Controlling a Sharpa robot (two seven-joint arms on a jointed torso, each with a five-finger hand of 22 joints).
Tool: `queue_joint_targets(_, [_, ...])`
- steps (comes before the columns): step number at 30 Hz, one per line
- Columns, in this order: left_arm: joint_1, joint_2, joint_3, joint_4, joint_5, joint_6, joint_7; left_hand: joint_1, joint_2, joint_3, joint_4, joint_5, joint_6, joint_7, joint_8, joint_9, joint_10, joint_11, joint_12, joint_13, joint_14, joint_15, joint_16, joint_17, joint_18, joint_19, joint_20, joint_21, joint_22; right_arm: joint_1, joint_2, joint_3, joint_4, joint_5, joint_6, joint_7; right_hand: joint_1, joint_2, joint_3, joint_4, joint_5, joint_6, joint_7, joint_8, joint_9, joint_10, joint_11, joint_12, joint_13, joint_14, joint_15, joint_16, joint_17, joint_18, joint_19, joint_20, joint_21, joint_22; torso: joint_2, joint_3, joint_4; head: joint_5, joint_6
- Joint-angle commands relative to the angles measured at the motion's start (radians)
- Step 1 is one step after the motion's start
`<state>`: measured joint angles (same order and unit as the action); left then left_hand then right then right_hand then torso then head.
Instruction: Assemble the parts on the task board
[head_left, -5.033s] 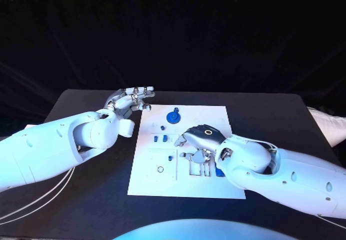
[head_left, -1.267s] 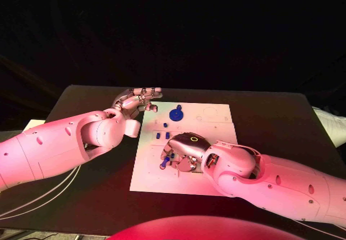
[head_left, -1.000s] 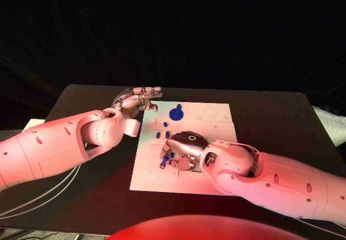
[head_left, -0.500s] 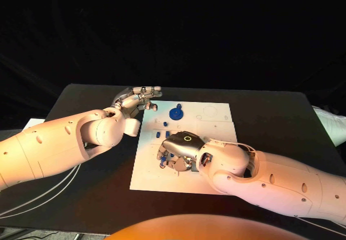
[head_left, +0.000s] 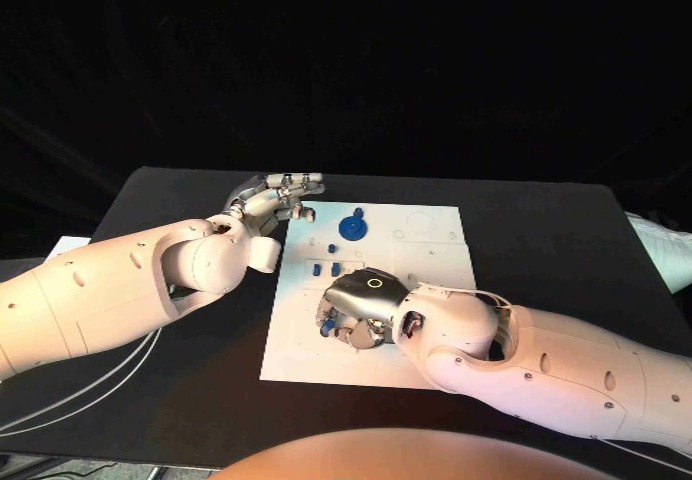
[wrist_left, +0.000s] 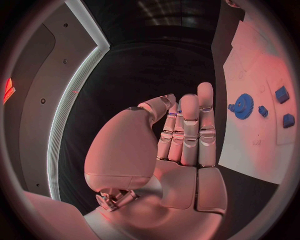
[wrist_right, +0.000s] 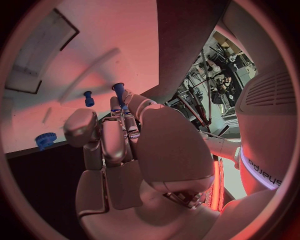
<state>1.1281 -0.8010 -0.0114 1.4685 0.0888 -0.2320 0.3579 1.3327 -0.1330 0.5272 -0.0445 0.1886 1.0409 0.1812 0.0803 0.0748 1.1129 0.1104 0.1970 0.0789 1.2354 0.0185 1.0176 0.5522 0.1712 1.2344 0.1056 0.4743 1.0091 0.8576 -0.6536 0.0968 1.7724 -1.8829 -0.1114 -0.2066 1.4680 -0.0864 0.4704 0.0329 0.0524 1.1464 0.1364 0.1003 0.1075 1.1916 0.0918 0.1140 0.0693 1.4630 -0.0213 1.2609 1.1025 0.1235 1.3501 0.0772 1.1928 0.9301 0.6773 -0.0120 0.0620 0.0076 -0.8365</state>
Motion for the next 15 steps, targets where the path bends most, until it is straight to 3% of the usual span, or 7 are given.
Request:
queue_joint_targets(1, [0.0,0.002,0.001,0.001,-0.005,0.022,0.001,0.01,0.004,-0.002,-0.002,0.003,-0.007,0.001,0.005,-0.001,-0.006,-0.003,0.004,-0.001,-0.007,-0.003,-0.005,-0.001,0.01,-0.005,0.005,-0.005,-0.001,-0.004,0.001,-0.005,0.0,-0.028,0.043,-0.006,0.0,0.004,0.004,-0.001,0.002,0.003,-0.002,0.004,-0.001,0.033,-0.027,0.002,0.001,0.037,0.001,-0.002,-0.001,-0.005,-0.001,0.004,0.001,-0.001,0.0,-0.0003,-0.0003,0.0,0.0])
queue_joint_targets(7, [0.0,0.001,0.001,0.002,-0.005,0.022,0.0,0.01,0.004,-0.002,-0.002,0.003,-0.007,0.001,0.005,-0.001,-0.006,-0.003,0.004,-0.001,-0.007,-0.003,-0.005,-0.001,0.01,-0.005,0.005,-0.005,-0.001,-0.004,0.004,-0.009,-0.015,-0.037,0.045,-0.013,-0.019,-0.003,0.007,-0.003,0.003,-0.025,0.008,-0.016,-0.006,0.003,-0.016,-0.026,-0.004,0.034,0.01,-0.007,-0.012,-0.003,-0.011,0.009,-0.007,-0.014,-0.001,-0.0003,0.0007,-0.003,0.001])
queue_joint_targets(9, [0.0,0.001,0.001,0.002,-0.005,0.022,-0.001,0.01,0.004,-0.002,-0.002,0.003,-0.007,0.001,0.005,-0.001,-0.006,-0.003,0.004,-0.001,-0.007,-0.003,-0.005,-0.001,0.01,-0.005,0.005,-0.005,-0.001,-0.004,0.007,-0.012,-0.021,-0.037,0.041,-0.016,-0.041,-0.017,0.005,0.003,0.003,-0.063,0.021,-0.037,-0.015,-0.045,-0.001,-0.05,-0.009,0.032,0.022,-0.014,-0.022,0.0,-0.023,0.017,-0.024,-0.039,0.0,-0.0001,0.0006,-0.002,0.001])
queue_joint_targets(12, [0.0,0.001,0.001,0.002,-0.005,0.022,-0.001,0.01,0.004,-0.002,-0.002,0.003,-0.007,0.001,0.005,-0.001,-0.006,-0.003,0.004,-0.001,-0.007,-0.003,-0.005,-0.001,0.01,-0.005,0.005,-0.005,-0.001,-0.004,0.01,-0.016,-0.027,-0.034,0.034,-0.015,-0.074,-0.049,-0.019,0.01,0.002,-0.152,0.036,-0.04,-0.038,-0.169,0.021,-0.053,-0.009,0.018,0.041,-0.042,-0.063,0.014,-0.06,0.034,-0.076,-0.116,0.0,0.0004,0.0006,-0.002,0.002])
queue_joint_targets(15, [0.0,0.001,0.001,0.002,-0.005,0.023,-0.001,0.01,0.004,-0.002,-0.002,0.003,-0.007,0.001,0.005,-0.001,-0.006,-0.003,0.004,-0.001,-0.007,-0.003,-0.005,-0.001,0.01,-0.005,0.005,-0.005,-0.001,-0.004,0.011,-0.019,-0.029,-0.032,0.012,-0.014,-0.093,-0.065,-0.059,0.014,0.003,-0.21,0.027,-0.04,-0.044,-0.239,0.028,-0.051,-0.007,0.006,0.044,-0.061,-0.09,0.023,-0.083,0.042,-0.112,-0.167,0.0,0.0003,0.0007,-0.002,0.002])
